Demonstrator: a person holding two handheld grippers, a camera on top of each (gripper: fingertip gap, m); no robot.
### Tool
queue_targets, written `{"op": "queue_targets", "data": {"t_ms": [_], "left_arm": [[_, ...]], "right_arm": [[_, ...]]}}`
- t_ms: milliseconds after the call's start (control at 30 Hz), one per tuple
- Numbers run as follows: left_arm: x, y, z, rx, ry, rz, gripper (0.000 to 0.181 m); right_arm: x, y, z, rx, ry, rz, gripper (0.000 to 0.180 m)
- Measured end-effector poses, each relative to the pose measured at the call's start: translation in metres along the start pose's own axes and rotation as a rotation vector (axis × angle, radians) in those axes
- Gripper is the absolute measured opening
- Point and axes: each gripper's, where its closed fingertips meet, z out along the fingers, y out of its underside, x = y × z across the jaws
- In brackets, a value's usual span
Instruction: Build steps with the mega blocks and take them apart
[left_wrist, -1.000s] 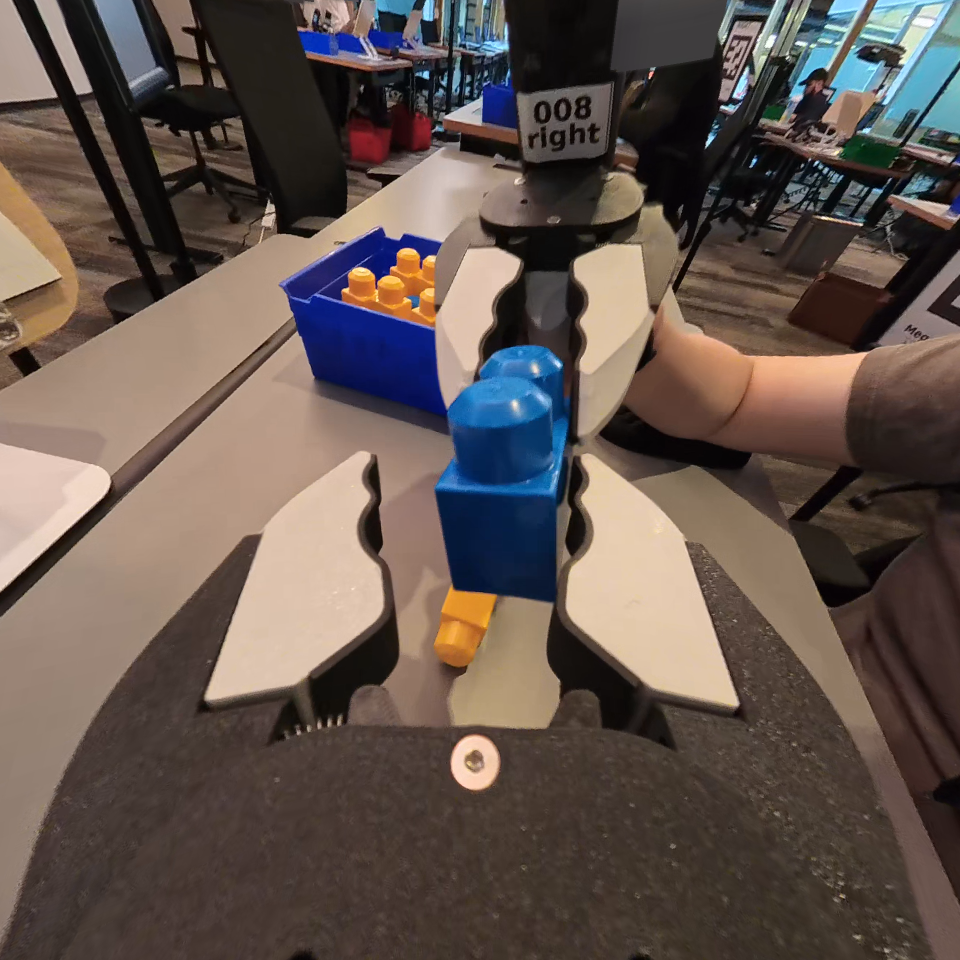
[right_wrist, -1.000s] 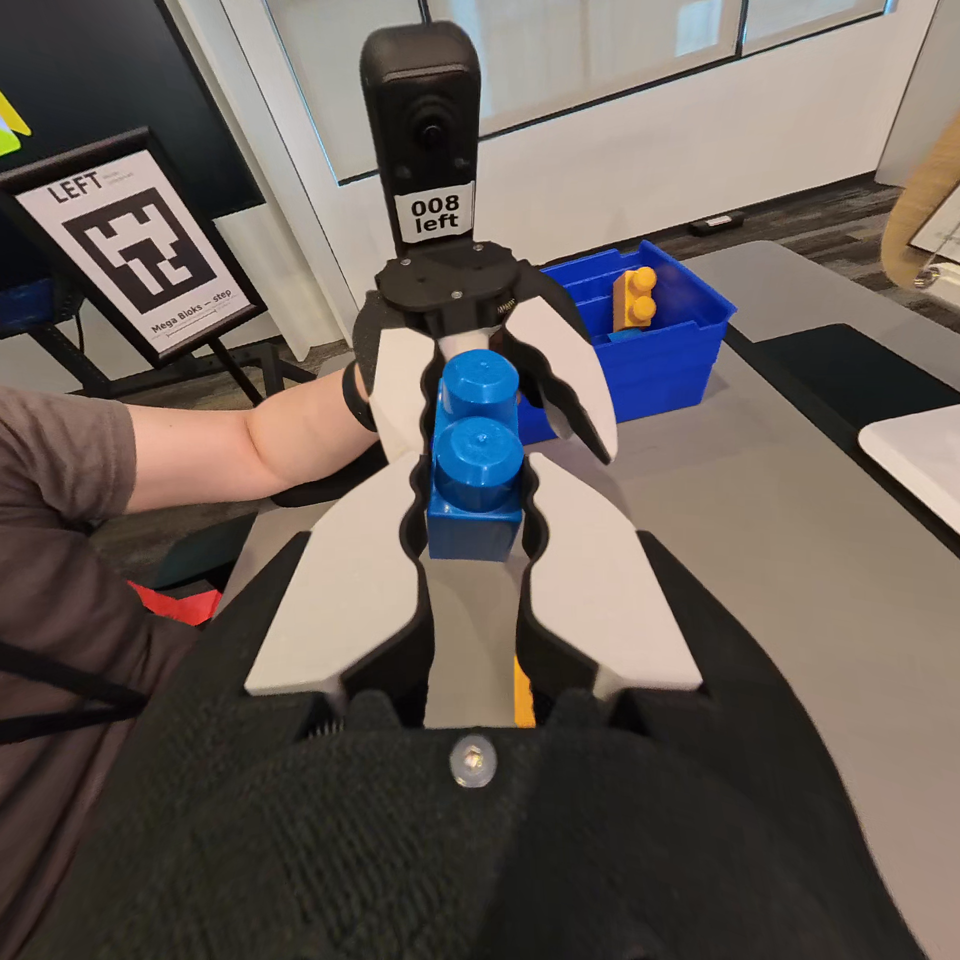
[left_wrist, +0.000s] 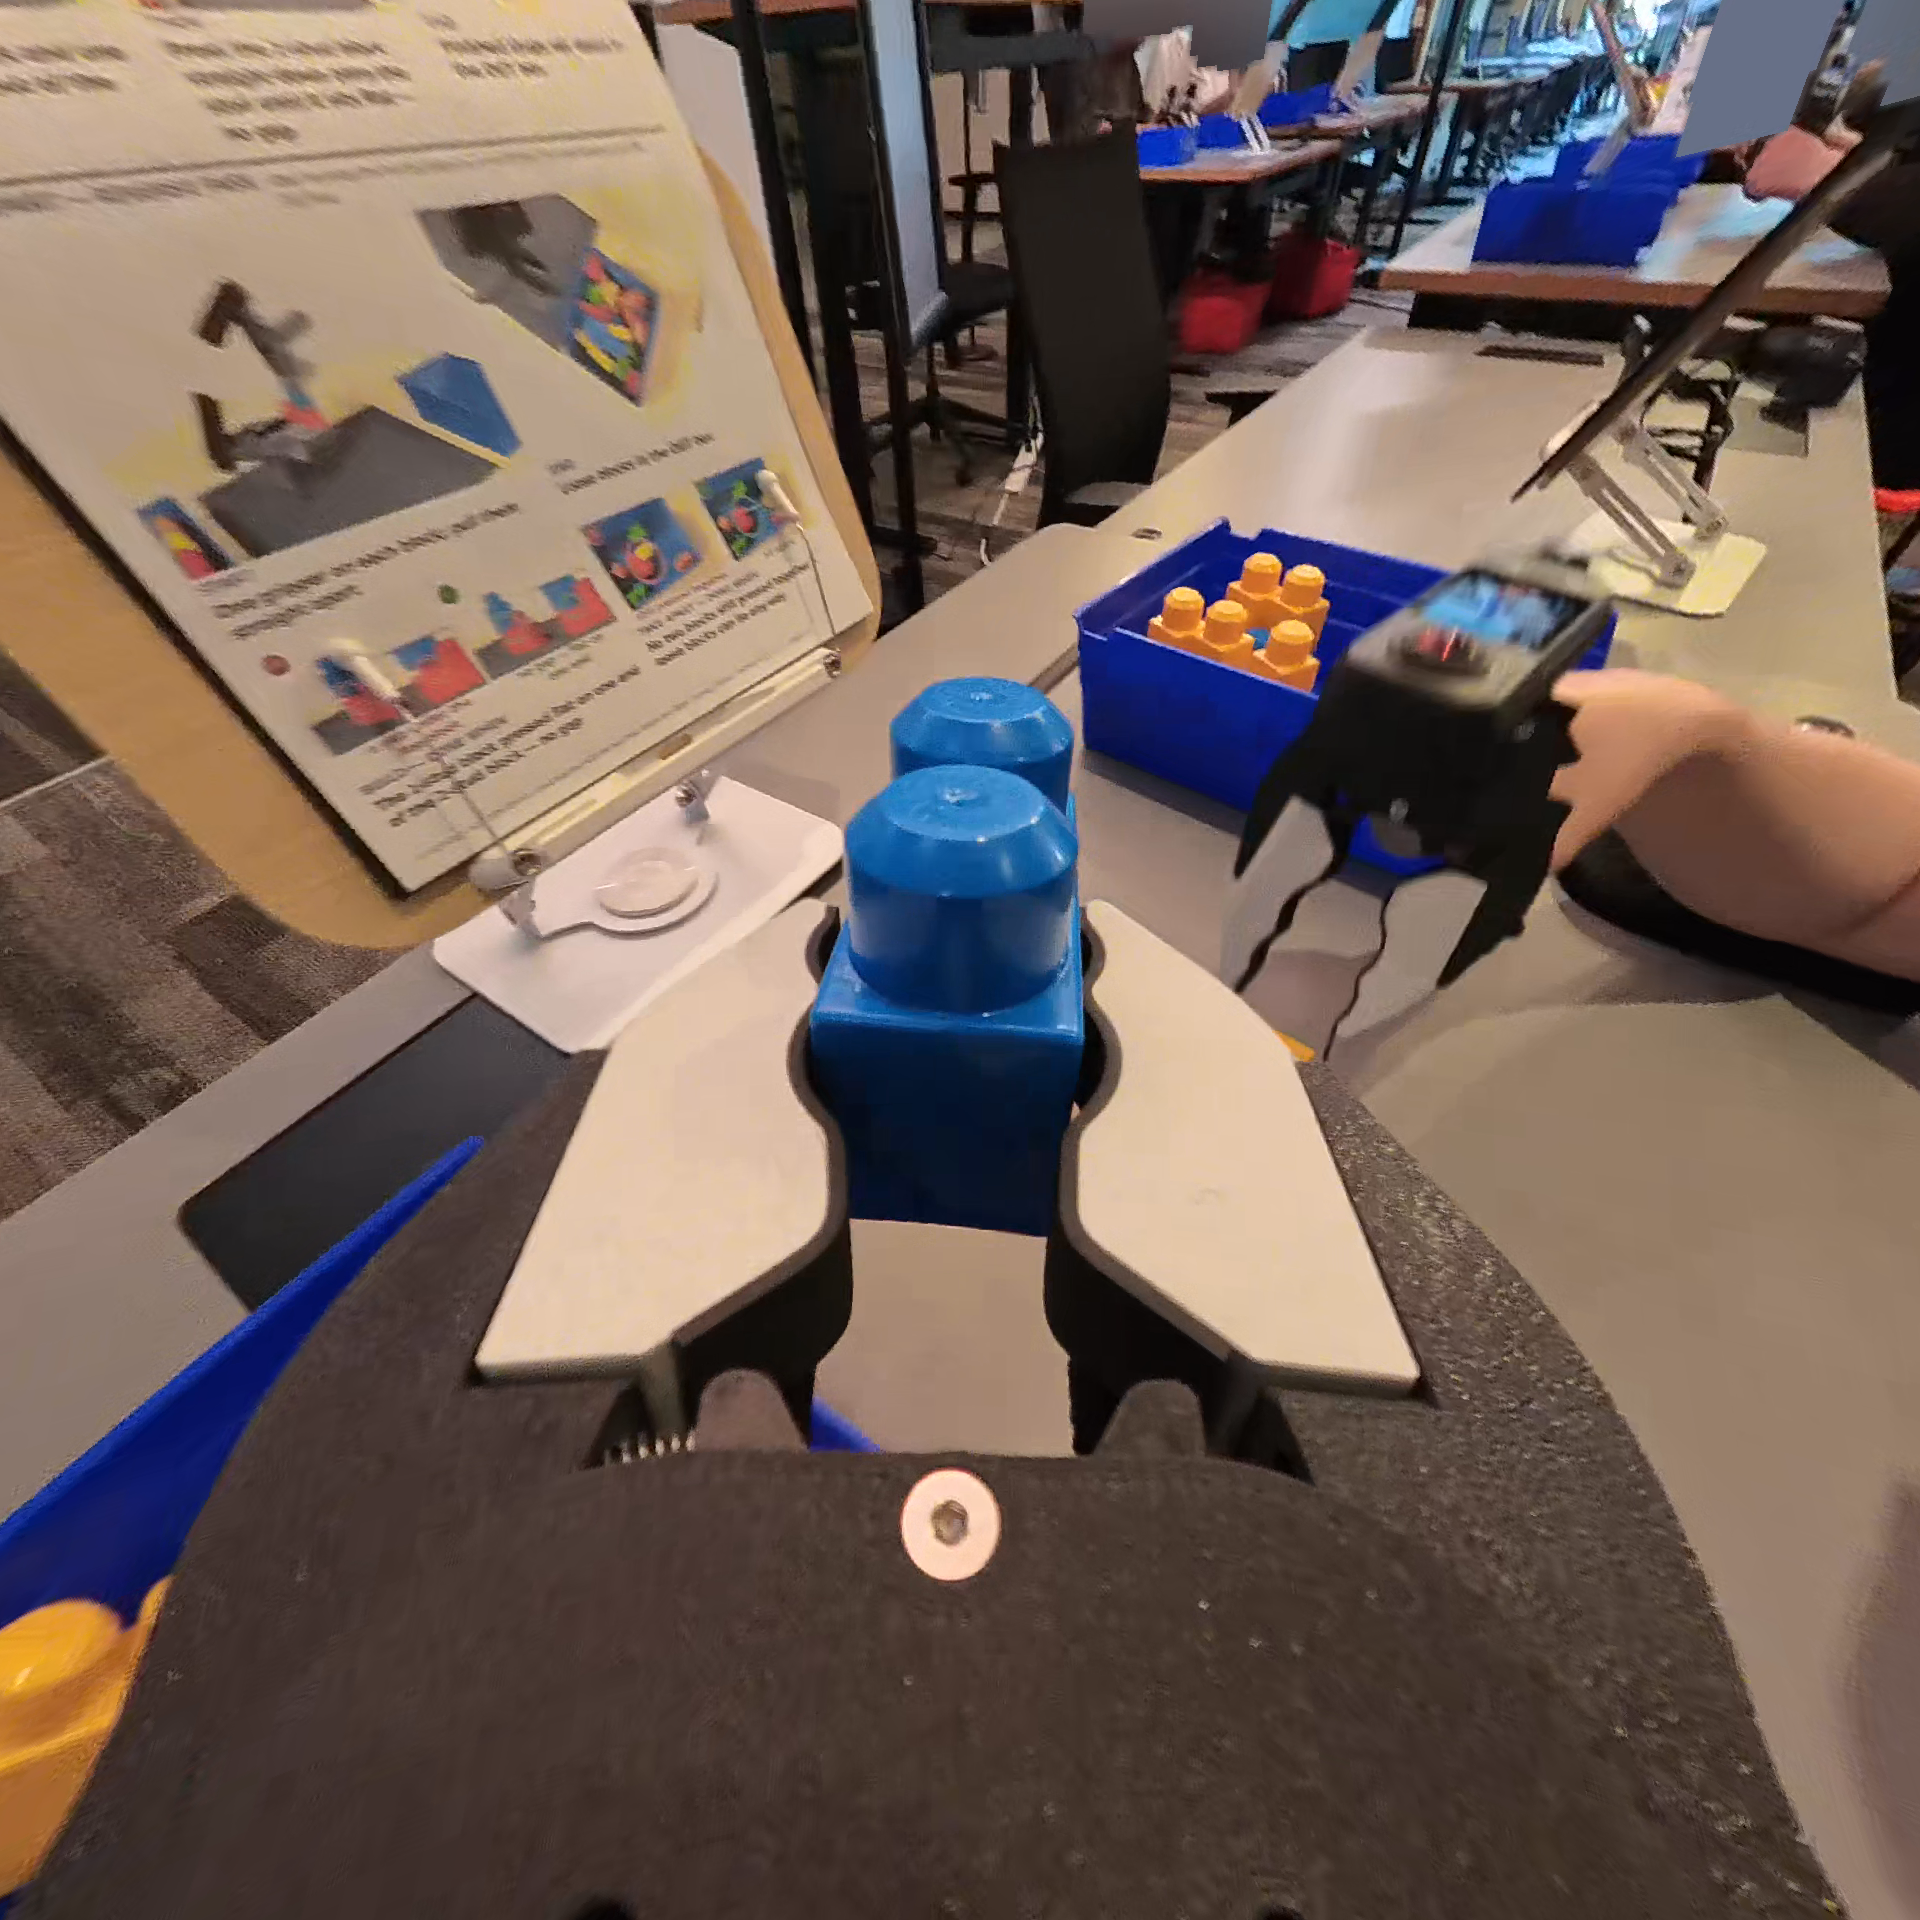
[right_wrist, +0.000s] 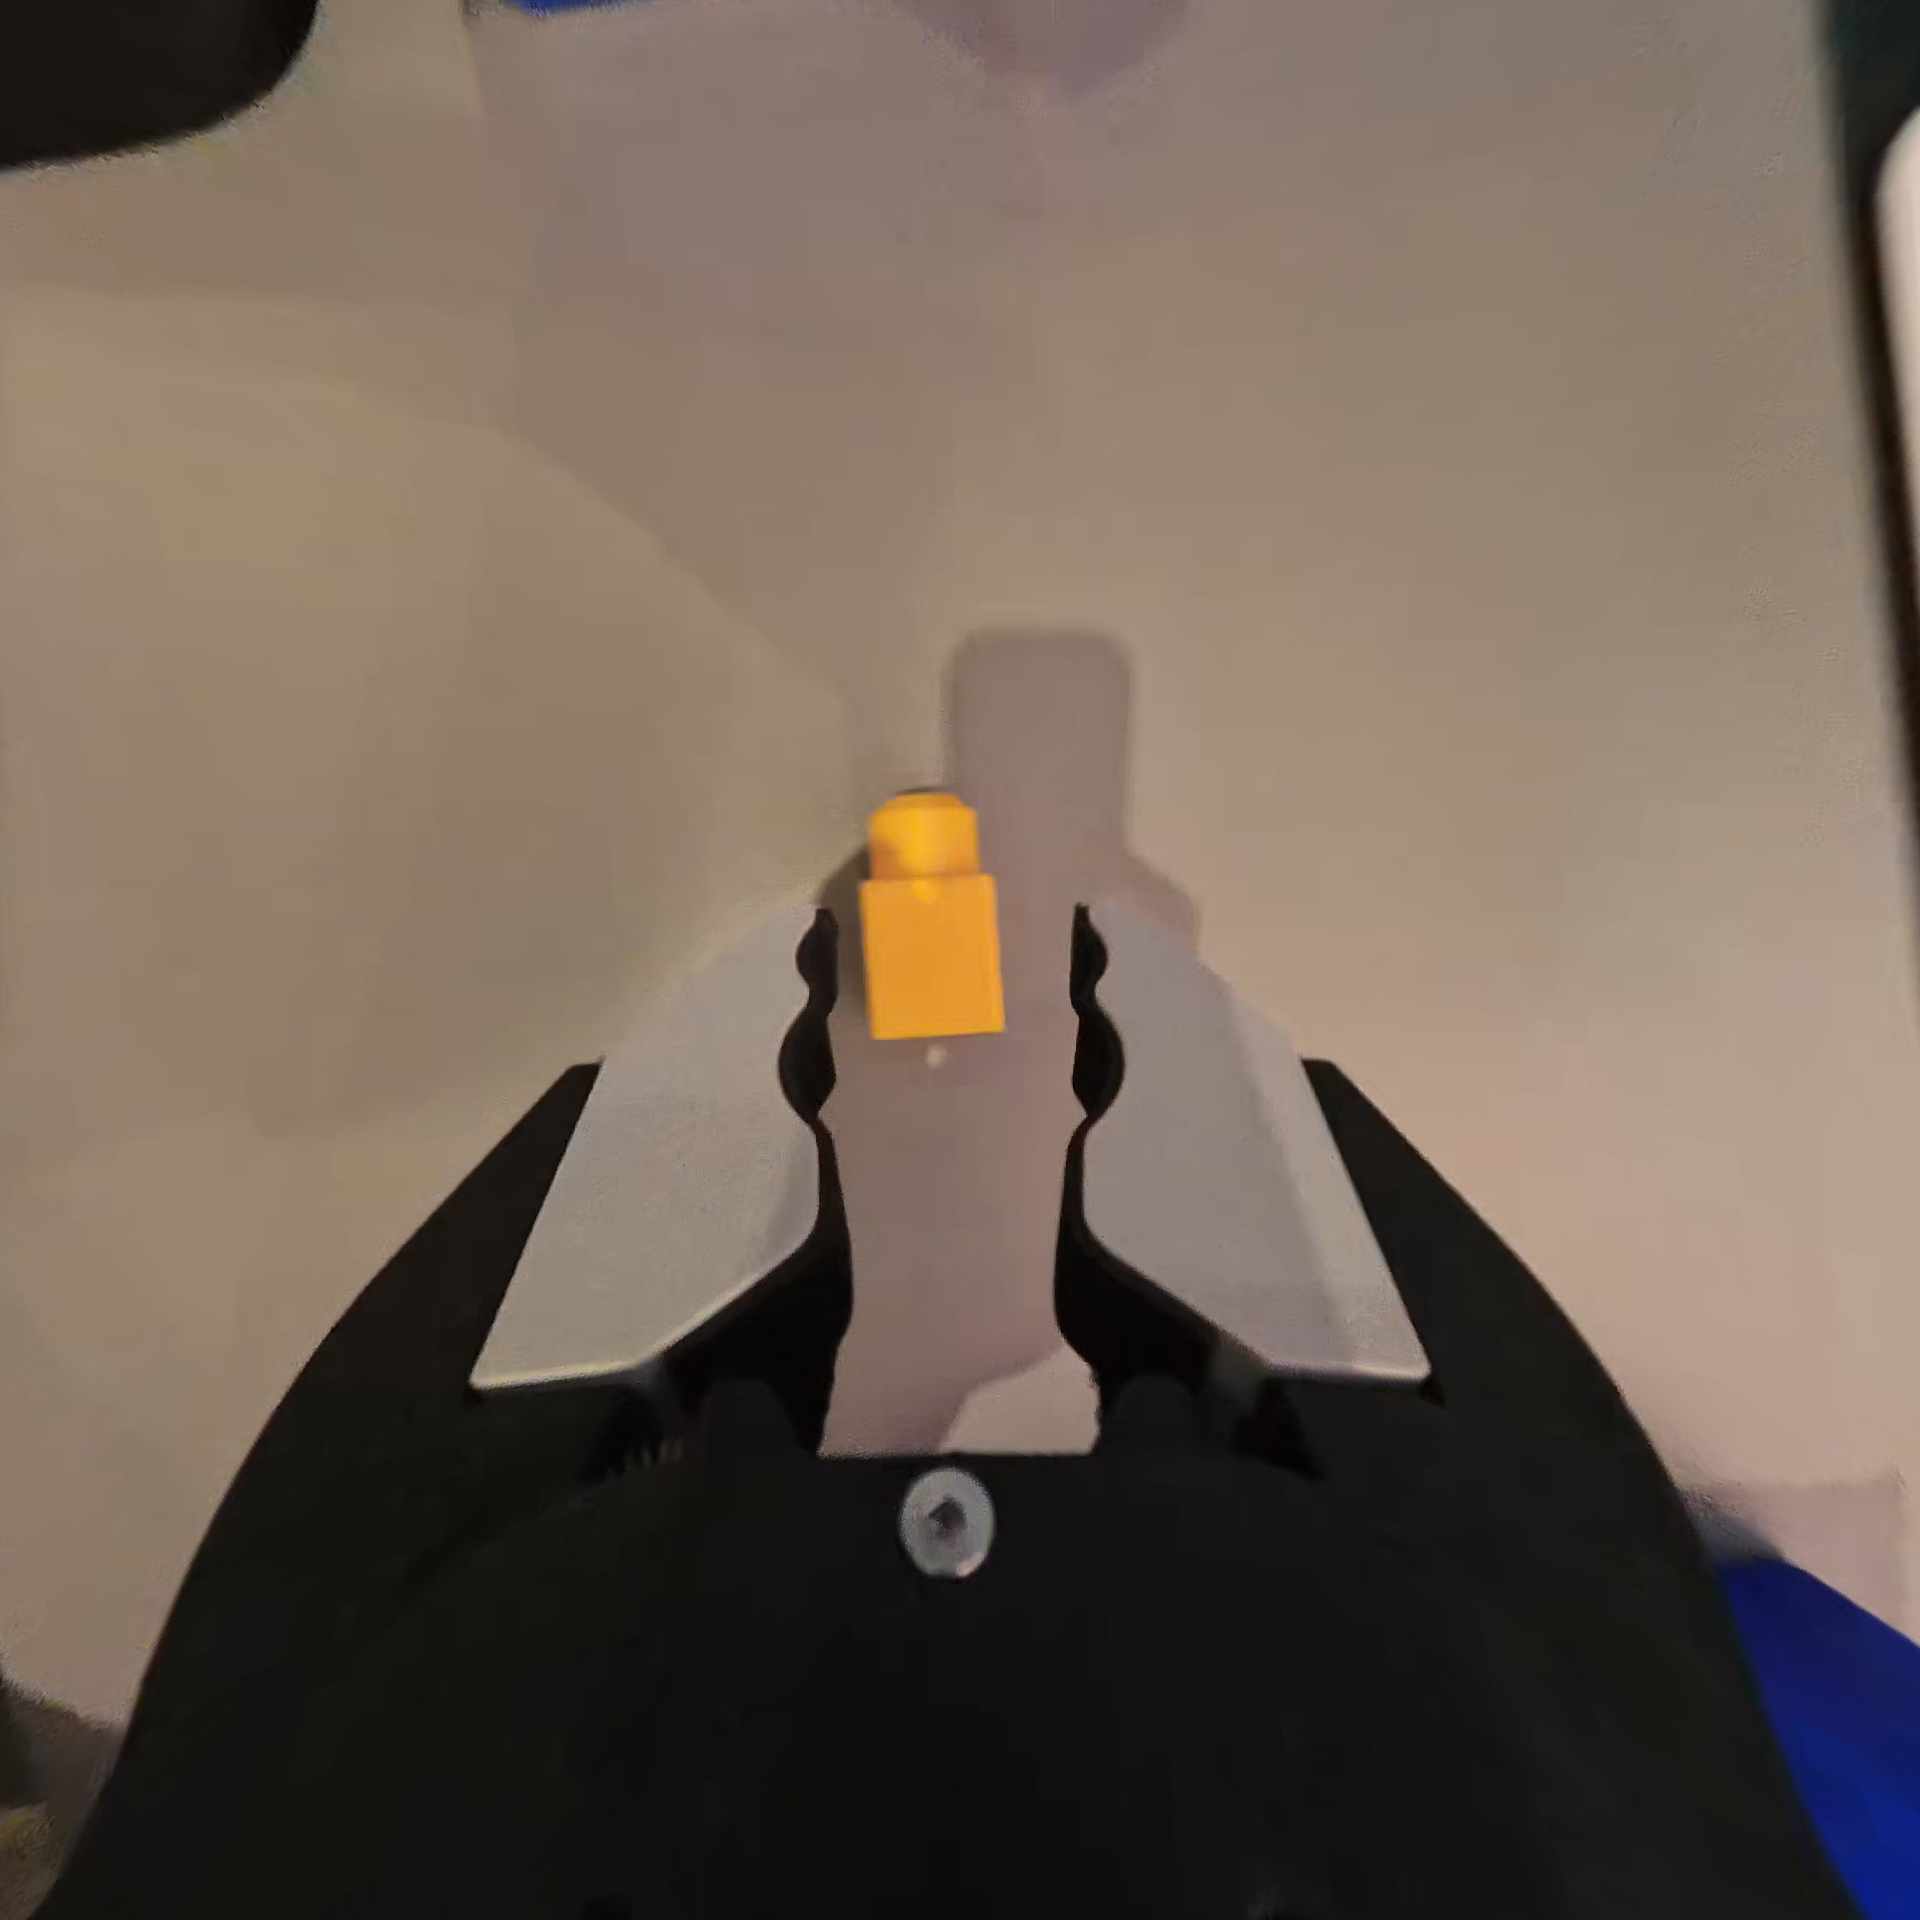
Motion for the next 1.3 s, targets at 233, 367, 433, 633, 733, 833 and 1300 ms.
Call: {"op": "queue_targets", "data": {"t_ms": [233,367,433,633,733,833,1300], "left_arm": [[-0.007,-0.007,-0.024,0.041,-0.015,-0.02,0.041],[-0.004,-0.007,-0.02,0.041,0.005,-0.029,0.041],[-0.002,-0.006,-0.017,0.03,0.01,-0.03,0.041],[0.002,-0.006,-0.011,0.02,0.028,-0.033,0.041],[0.0,-0.006,-0.011,0.018,0.014,-0.032,0.041],[-0.004,-0.012,-0.014,0.061,-0.005,-0.039,0.041],[0.081,-0.013,0.056,0.137,0.389,-0.082,0.041]], "right_arm": [[-0.004,0.025,0.037,-0.291,0.037,-0.012,0.046],[-0.004,0.034,0.047,-0.37,0.031,-0.022,0.046],[-0.001,0.039,0.051,-0.404,0.042,-0.025,0.046],[0.005,0.048,0.054,-0.452,0.05,-0.038,0.038],[0.006,0.042,0.044,-0.394,0.036,-0.043,0.038],[0.009,0.022,0.015,-0.229,0.009,-0.017,0.037],[0.01,-0.078,-0.23,1.207,-0.228,0.122,0.037]]}}
